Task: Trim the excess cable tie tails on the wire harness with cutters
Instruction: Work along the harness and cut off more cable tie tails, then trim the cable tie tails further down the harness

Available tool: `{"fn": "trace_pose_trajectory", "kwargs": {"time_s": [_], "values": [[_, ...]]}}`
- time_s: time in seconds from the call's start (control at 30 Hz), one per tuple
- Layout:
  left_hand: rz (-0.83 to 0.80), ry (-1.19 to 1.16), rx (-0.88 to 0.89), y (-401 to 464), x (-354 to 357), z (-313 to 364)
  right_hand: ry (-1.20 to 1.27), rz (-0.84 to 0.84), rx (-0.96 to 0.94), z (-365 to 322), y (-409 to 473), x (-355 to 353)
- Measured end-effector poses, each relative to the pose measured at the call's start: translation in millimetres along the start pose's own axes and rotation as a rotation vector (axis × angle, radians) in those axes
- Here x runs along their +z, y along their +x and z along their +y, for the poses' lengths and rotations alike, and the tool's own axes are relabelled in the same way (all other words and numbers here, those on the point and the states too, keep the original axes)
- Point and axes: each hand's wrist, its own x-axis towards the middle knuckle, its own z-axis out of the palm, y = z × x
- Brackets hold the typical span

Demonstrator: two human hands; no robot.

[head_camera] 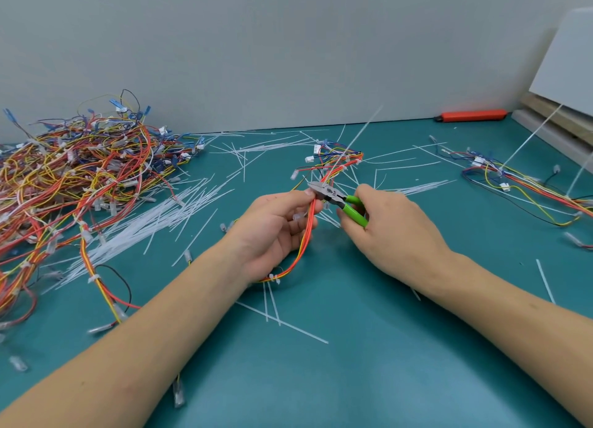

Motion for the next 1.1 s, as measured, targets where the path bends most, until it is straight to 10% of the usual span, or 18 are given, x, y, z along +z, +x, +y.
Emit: {"fn": "trace_pose_trajectory", "kwargs": {"time_s": [0.53,1.1], "values": [[0.005,-0.041,0.005,0,-6,6,0.53,0.207,0.134,2,10,-19],[-0.146,0.082,-0.018,-7,-9,13,0.641,-0.034,0.131,16,16,-13]]}}
